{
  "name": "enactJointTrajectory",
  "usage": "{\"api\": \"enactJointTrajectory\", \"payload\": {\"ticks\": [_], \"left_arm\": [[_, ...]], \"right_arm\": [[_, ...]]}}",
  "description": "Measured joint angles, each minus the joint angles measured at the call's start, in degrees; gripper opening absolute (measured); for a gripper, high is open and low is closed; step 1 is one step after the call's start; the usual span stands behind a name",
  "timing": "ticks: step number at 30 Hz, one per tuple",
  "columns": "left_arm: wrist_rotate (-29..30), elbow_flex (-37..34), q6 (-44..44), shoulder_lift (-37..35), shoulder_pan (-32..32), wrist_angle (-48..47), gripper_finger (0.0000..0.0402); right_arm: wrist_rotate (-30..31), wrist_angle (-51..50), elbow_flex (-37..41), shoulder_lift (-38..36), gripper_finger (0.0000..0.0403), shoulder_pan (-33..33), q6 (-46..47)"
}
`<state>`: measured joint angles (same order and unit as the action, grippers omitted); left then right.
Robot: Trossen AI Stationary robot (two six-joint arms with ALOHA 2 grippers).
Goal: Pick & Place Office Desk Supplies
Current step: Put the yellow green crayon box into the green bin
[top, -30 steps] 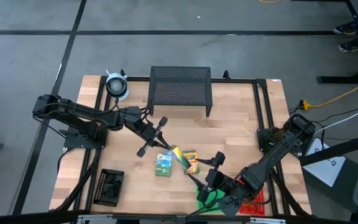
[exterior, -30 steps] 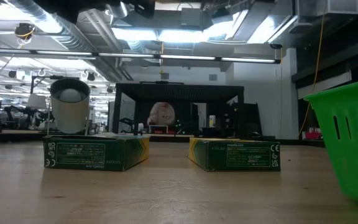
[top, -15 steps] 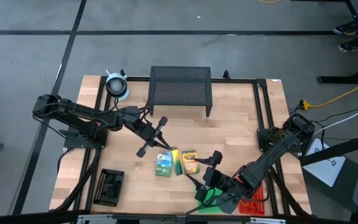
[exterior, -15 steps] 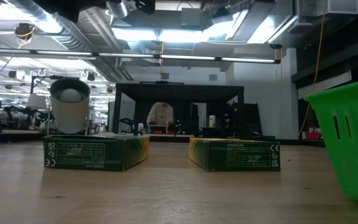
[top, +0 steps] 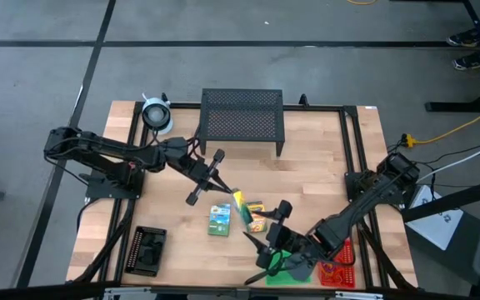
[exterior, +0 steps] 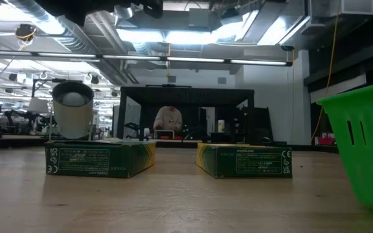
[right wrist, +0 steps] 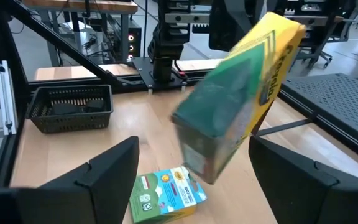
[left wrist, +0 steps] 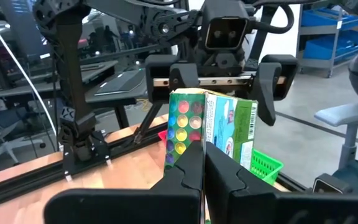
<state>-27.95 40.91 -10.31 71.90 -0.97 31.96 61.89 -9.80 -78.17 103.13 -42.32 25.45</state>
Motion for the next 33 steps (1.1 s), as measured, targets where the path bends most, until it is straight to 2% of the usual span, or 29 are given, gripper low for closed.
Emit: {"api": "enactJointTrajectory", "payload": {"ticks": [9, 18, 24, 28, 33], "left_arm": [[0.0, 0.2, 0.5, 4.2, 0.1, 4.8, 0.0002], [-0.5, 7.6, 0.7, 12.7, 0.3, 4.7, 0.0002], [-0.1, 11.3, -1.8, 14.3, 1.6, 0.2, 0.0002], [-0.3, 12.3, -2.0, 14.0, 0.1, -2.2, 0.0001], [5.2, 12.4, -5.6, 11.9, -2.7, -7.1, 0.0002]], "right_arm": [[-1.3, 5.4, 0.0, 1.6, 0.0304, 2.4, -3.7], [0.4, 6.0, 0.0, 1.6, 0.0304, 1.7, -3.8], [3.1, 6.0, 0.0, 1.7, 0.0304, 0.5, -3.8], [3.5, 6.0, 0.0, 1.7, 0.0304, -0.4, -3.6], [12.1, 5.8, 0.0, 1.7, 0.0304, -2.1, -3.0]]}}
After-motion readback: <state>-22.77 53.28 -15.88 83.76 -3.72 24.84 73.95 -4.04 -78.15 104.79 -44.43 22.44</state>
